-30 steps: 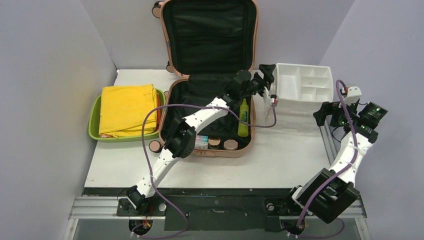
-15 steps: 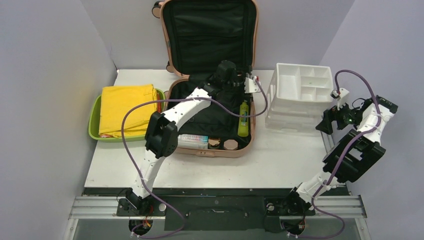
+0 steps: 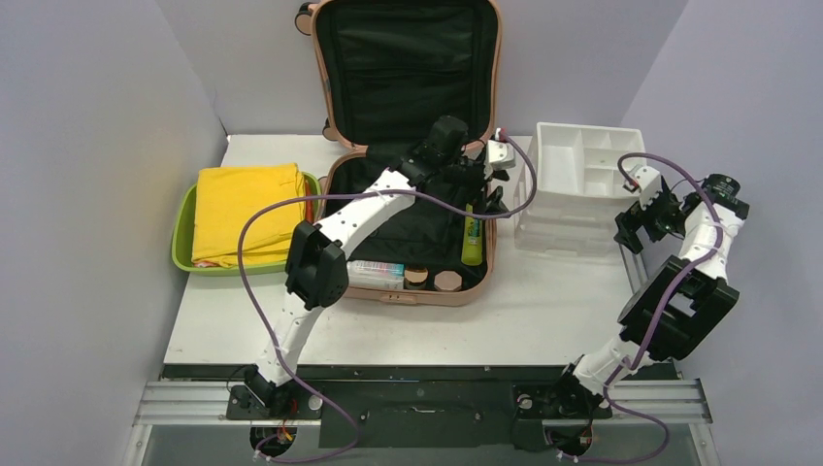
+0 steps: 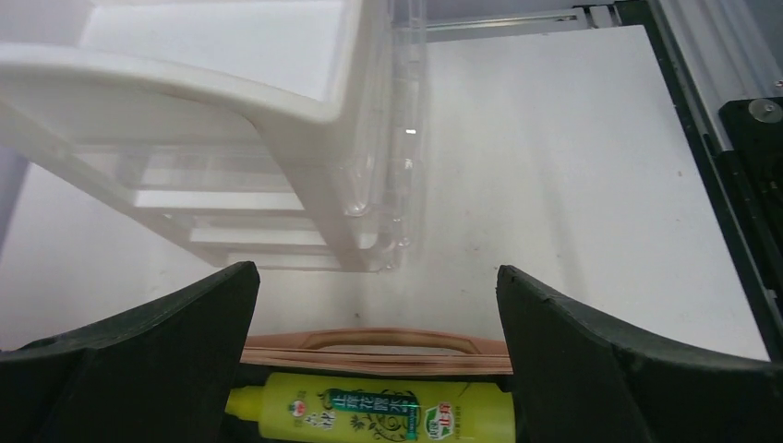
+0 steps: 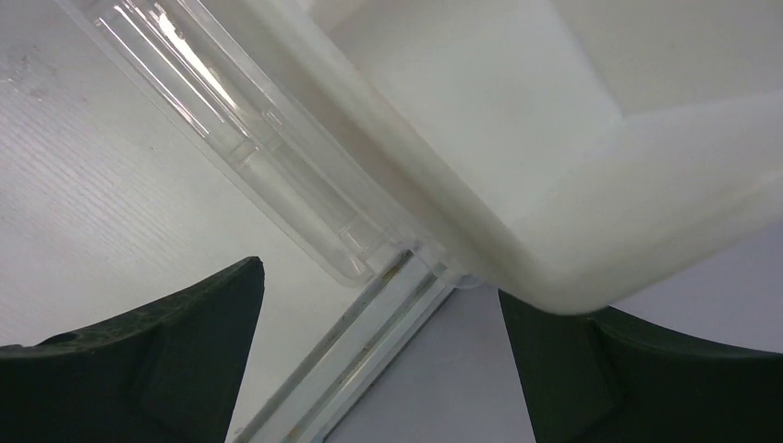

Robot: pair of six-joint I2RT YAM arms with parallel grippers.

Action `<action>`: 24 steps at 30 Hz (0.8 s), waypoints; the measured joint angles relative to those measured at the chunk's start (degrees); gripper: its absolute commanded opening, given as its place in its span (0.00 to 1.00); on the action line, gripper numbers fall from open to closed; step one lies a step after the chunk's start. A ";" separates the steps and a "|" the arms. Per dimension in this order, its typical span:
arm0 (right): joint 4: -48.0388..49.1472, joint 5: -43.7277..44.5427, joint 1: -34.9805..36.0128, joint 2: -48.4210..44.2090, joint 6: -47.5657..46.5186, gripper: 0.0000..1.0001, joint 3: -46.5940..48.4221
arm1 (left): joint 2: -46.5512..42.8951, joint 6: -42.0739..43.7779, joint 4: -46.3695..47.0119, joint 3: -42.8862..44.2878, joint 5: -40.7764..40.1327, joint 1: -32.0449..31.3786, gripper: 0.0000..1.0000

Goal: Open, take out, and arrange the luggage
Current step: Adjust the storage box at the center of the board.

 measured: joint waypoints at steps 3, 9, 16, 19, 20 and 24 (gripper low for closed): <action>-2.80 -0.09 0.92 2.03 -4.94 0.93 2.93 | 1.84 -2.47 -0.17 0.00 1.55 -0.04 1.00; -7.13 -0.59 1.40 8.13 -14.14 0.93 7.69 | 5.40 -5.33 -0.44 0.63 3.13 -0.48 1.00; -9.05 -2.84 1.66 8.44 -20.81 0.93 6.56 | 7.61 -7.26 -0.28 2.69 4.61 -1.18 1.00; -11.93 -5.29 1.75 8.55 -25.81 0.93 6.03 | 8.41 -8.35 0.02 3.54 5.66 -1.31 1.00; -13.35 -6.12 1.75 8.63 -27.89 0.93 5.75 | 8.68 -8.68 0.17 3.80 5.99 -1.31 1.00; -19.58 -9.42 1.51 10.40 -36.48 0.93 4.79 | 9.53 -10.32 0.90 4.55 7.32 -1.03 0.95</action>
